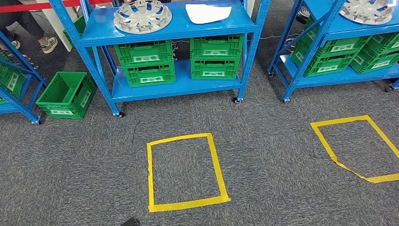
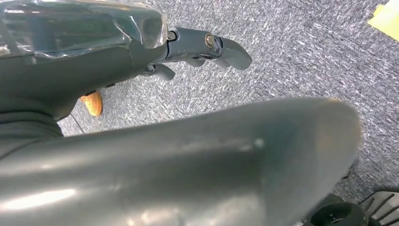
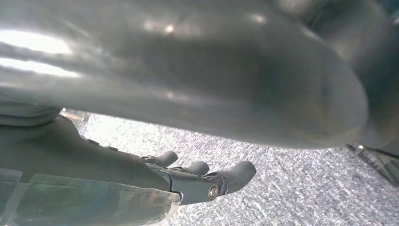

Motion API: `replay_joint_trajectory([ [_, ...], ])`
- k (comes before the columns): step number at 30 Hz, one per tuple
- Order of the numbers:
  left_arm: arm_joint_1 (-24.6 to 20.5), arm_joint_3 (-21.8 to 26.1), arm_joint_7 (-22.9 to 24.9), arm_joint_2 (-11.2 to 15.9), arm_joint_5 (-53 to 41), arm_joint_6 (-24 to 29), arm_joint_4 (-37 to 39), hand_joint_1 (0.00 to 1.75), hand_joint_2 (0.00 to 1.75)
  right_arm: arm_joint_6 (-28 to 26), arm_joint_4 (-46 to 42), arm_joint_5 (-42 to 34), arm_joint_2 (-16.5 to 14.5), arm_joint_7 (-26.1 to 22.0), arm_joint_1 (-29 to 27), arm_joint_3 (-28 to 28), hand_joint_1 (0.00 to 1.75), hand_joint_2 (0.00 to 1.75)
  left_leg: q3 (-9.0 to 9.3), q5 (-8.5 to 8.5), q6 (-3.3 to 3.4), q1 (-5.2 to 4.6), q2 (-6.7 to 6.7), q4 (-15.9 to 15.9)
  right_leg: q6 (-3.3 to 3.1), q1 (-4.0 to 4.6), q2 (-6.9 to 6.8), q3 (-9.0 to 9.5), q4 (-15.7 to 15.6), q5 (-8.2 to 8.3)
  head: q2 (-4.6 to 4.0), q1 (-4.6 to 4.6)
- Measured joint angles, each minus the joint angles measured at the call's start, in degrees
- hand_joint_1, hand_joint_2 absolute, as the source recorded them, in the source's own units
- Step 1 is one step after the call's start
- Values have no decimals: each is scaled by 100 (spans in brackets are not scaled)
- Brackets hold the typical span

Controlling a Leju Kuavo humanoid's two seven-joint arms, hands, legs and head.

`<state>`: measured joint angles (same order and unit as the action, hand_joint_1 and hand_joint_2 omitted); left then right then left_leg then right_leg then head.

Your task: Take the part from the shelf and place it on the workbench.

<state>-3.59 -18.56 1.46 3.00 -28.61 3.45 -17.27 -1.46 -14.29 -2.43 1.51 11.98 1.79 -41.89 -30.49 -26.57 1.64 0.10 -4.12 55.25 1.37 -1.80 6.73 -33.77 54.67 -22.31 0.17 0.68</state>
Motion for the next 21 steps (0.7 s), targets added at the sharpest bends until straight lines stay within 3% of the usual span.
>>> replay_joint_trajectory([
  [21,37,-130,3,9,449,155,-2,0,0,-25,-7,187,2,98,63,-127,0,0,-10,0,-9,49,0,0,-3,43,0,-21,10,3,0,0],
])
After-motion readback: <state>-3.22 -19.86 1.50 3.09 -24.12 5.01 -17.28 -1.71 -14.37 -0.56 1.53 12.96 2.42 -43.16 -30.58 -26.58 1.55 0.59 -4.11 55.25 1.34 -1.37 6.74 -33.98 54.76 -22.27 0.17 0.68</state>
